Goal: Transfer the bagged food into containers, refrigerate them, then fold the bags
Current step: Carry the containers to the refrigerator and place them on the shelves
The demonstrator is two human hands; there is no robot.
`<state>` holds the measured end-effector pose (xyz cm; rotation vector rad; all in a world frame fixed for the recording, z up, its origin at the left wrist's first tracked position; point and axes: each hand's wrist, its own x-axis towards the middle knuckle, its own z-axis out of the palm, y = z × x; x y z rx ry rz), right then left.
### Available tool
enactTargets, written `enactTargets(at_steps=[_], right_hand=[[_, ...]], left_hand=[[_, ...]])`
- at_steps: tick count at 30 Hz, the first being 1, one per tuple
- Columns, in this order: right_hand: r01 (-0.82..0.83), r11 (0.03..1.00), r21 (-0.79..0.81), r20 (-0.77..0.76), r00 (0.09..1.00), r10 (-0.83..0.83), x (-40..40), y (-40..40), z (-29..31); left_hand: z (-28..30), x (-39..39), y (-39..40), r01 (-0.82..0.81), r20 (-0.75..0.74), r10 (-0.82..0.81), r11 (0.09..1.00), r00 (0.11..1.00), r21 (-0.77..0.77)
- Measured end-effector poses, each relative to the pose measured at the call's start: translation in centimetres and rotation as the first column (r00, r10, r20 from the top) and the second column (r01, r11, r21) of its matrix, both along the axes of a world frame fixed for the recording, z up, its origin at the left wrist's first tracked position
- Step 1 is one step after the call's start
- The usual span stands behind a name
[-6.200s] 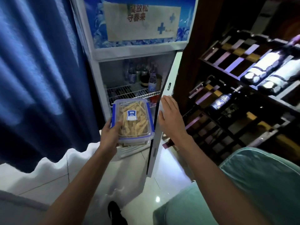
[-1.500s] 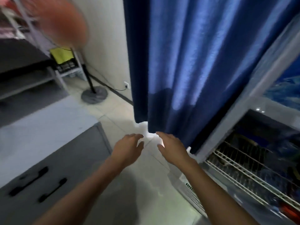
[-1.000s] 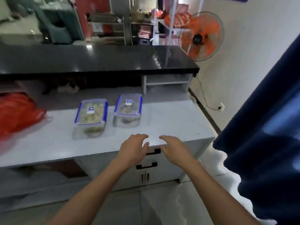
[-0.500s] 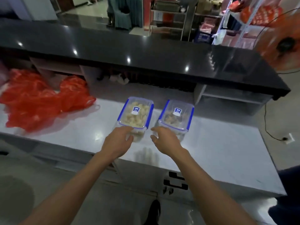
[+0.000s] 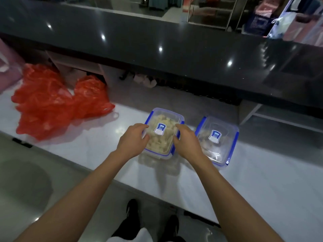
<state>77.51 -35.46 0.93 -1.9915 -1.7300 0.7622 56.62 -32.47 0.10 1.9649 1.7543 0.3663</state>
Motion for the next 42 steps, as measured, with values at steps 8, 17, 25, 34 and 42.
enactTargets(at_steps=[8, 17, 25, 34, 42], right_hand=[[0.268, 0.963, 0.014, -0.152, 0.953, -0.263, -2.9, 1.6, -2.3], [0.658, 0.748, -0.087, -0.371, 0.676, -0.637, -6.9, 1.8, -3.3], [0.729, 0.683, -0.041, -0.445, 0.599, -0.666, -6.5, -0.2, -0.4], [0.902, 0.414, 0.125, -0.616, 0.397, -0.680, -3.8, -12.1, 5.0], [0.975, 0.151, 0.162, -0.620, 0.219, -0.753, -1.4, -32.5, 5.4]], left_hand=[[-3.0, -0.2, 4.5, -0.027, 0.431, 0.171, 0.947, 0.886, -0.321], [-5.4, -0.4, 5.6, 0.152, 0.652, 0.111, 0.931, 0.750, -0.333], [-3.1, 1.1, 6.3, 0.238, 0.772, 0.108, 0.916, 0.627, -0.322], [1.8, 8.2, -1.9, 0.452, 0.833, -0.075, 0.864, 0.548, -0.220], [3.5, 14.4, -20.1, 0.690, 0.815, -0.267, 0.693, 0.515, -0.209]])
